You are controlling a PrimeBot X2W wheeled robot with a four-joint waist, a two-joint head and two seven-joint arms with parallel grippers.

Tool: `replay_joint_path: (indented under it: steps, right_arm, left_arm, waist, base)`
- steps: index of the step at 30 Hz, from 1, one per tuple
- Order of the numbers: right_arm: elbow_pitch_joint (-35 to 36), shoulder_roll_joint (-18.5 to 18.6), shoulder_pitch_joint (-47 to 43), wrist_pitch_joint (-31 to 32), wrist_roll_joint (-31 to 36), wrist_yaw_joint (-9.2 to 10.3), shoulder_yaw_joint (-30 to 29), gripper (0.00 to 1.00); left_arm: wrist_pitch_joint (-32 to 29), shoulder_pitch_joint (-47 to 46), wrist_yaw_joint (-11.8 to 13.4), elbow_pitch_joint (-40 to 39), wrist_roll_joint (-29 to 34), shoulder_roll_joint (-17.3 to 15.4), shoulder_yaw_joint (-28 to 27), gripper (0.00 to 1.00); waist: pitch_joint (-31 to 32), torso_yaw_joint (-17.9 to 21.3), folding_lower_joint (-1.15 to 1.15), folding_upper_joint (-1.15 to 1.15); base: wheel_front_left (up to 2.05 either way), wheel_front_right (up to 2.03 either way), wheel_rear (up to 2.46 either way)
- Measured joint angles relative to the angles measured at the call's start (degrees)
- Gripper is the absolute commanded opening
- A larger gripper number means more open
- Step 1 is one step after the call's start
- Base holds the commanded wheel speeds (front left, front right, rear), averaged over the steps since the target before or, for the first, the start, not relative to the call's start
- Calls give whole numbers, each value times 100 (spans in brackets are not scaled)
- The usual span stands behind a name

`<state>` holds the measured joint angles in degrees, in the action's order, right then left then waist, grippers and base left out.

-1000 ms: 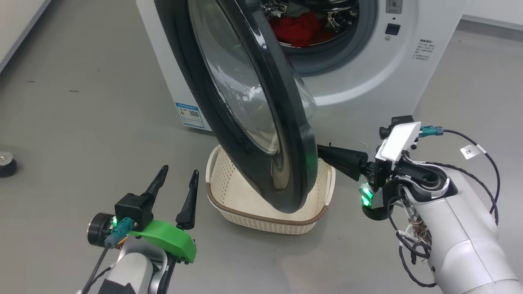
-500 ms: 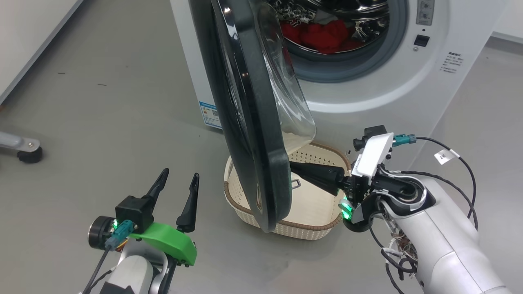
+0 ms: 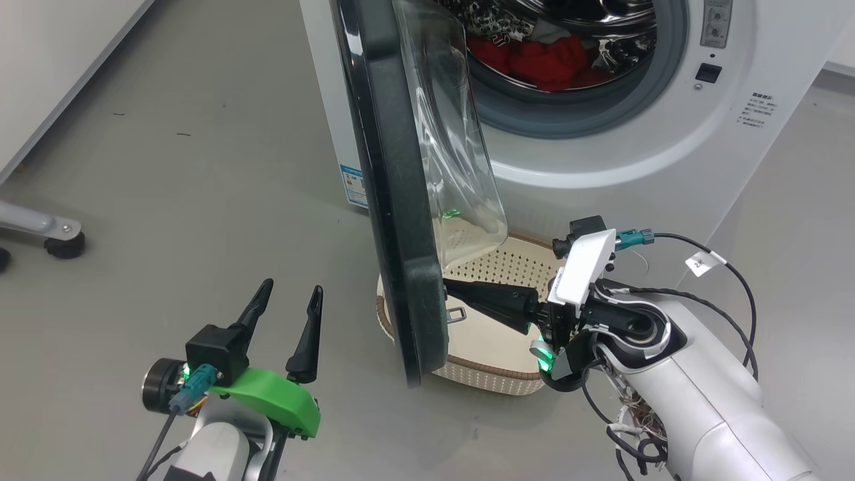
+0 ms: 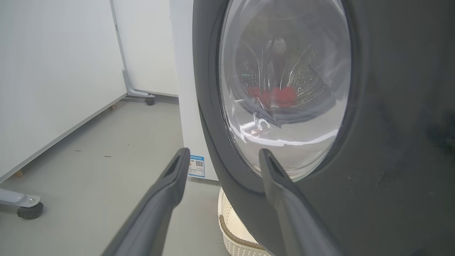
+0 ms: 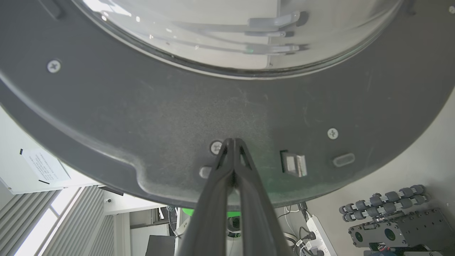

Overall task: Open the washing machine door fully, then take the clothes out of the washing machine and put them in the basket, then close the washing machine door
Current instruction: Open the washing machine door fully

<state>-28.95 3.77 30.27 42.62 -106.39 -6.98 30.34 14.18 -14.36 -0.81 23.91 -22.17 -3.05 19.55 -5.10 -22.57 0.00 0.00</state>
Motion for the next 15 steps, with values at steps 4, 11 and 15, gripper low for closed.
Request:
replay_joint_path:
  steps: [4, 11, 15]
  right_arm:
    - [24, -1, 0, -121, -10, 0, 81, 0]
    - [123, -15, -33, -441, -54, 0, 31, 0]
    - [225, -20, -165, -864, -65, 0, -260, 0]
  left_arm:
    - [0, 1, 0, -23, 0, 0, 0, 100]
    - [-7, 3, 1, -35, -34, -3, -12, 100]
    - [-7, 18, 53, -47, -51, -7, -40, 100]
  waist:
    - [-5, 0, 0, 0]
    - [-7, 47, 0, 0]
    - [-3, 100, 0, 0]
  base:
    - [0, 0, 0]
    - [0, 0, 0]
    - [0, 0, 0]
